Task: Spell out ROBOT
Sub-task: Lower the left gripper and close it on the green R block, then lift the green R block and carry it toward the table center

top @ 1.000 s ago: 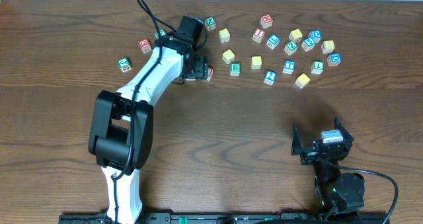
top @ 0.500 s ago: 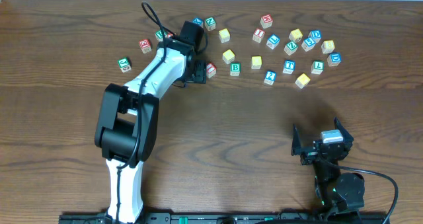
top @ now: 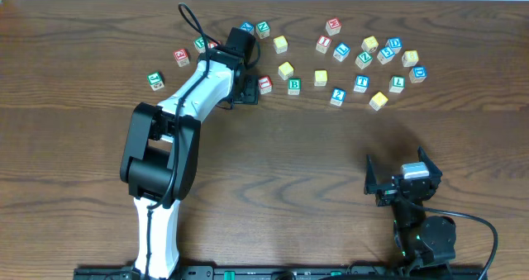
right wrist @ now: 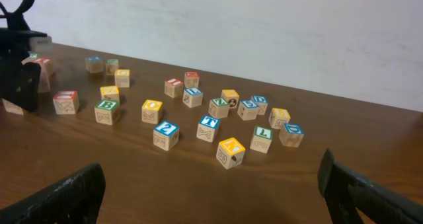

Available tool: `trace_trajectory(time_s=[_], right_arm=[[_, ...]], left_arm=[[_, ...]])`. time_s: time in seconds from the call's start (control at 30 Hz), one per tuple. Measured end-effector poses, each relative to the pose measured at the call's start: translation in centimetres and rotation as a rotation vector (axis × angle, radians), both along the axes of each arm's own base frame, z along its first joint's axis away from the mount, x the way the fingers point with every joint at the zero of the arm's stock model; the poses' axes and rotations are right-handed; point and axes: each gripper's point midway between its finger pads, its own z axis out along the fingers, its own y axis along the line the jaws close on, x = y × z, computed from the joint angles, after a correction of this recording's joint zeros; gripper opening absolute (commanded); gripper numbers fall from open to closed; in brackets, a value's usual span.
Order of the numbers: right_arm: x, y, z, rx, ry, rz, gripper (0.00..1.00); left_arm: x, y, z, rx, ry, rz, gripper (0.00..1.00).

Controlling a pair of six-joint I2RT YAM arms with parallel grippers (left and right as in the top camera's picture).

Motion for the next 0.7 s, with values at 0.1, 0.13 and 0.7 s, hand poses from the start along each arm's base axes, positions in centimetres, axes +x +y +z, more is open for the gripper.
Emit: trace_trajectory(time_s=[0.1, 0.13, 0.7], right_arm=[[0.00, 0.00, 0.00, 0.000, 0.000, 0.000, 0.99], [0.00, 0.00, 0.00, 0.000, 0.000, 0.000, 0.99], [0.00, 0.00, 0.00, 0.000, 0.000, 0.000, 0.99]], left_arm=[[0.01, 0.00, 0.00, -0.001, 0.000, 0.004, 0.61], [0.02, 0.00, 0.01, -0.002, 0.000, 0.007, 0.61], [0.04, -0.01, 0.01, -0.004, -0.001, 0.014, 0.43]])
